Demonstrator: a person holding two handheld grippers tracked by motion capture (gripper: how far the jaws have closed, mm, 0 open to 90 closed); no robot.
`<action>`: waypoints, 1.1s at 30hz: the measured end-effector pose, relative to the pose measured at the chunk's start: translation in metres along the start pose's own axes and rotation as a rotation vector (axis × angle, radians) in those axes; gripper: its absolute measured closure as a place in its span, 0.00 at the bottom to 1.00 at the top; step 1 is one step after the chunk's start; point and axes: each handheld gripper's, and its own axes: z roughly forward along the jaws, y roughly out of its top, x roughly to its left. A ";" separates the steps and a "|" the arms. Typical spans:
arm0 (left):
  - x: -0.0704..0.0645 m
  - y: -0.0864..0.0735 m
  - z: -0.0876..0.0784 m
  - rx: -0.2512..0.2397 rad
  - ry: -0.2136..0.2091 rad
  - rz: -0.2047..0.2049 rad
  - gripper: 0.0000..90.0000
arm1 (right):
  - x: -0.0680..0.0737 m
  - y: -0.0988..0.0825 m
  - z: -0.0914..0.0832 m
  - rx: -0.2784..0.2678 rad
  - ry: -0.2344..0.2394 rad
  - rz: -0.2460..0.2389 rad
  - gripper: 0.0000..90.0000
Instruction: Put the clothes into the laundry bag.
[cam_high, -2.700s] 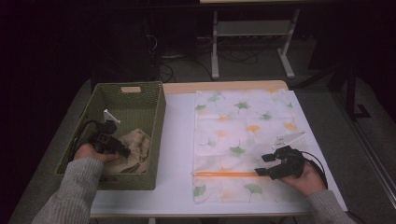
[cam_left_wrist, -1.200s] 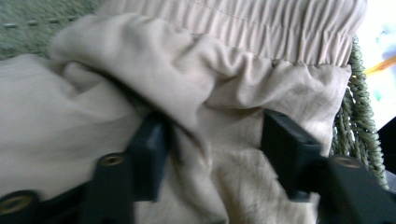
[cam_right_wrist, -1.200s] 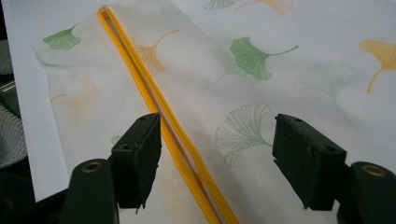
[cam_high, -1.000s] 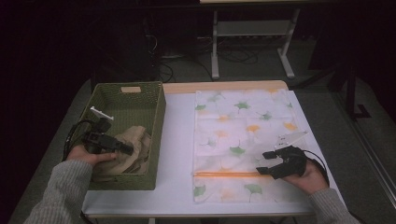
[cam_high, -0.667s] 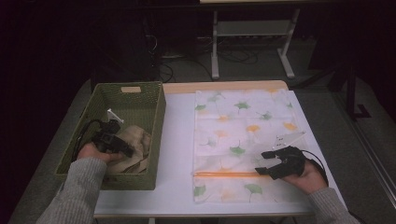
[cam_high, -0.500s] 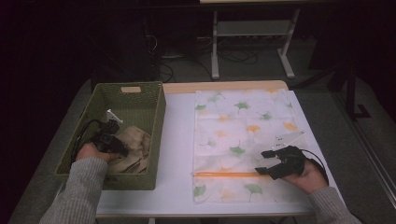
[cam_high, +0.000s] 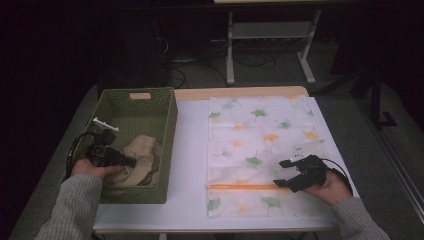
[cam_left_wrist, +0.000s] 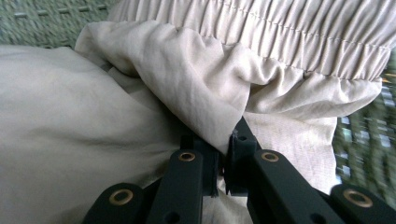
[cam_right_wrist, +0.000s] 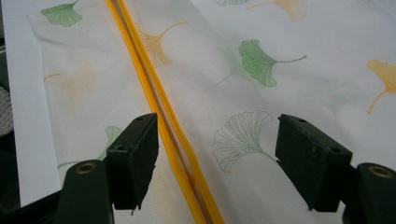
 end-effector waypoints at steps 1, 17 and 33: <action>-0.001 -0.001 -0.002 -0.006 -0.011 0.000 0.95 | -0.001 0.000 0.000 0.002 0.001 0.000 0.33; -0.005 -0.015 -0.034 -0.136 -0.141 -0.018 0.96 | -0.003 -0.006 0.011 0.099 0.046 -0.067 0.57; -0.002 -0.025 -0.055 -0.216 -0.222 -0.036 0.96 | -0.006 -0.001 0.034 0.155 0.057 -0.155 0.95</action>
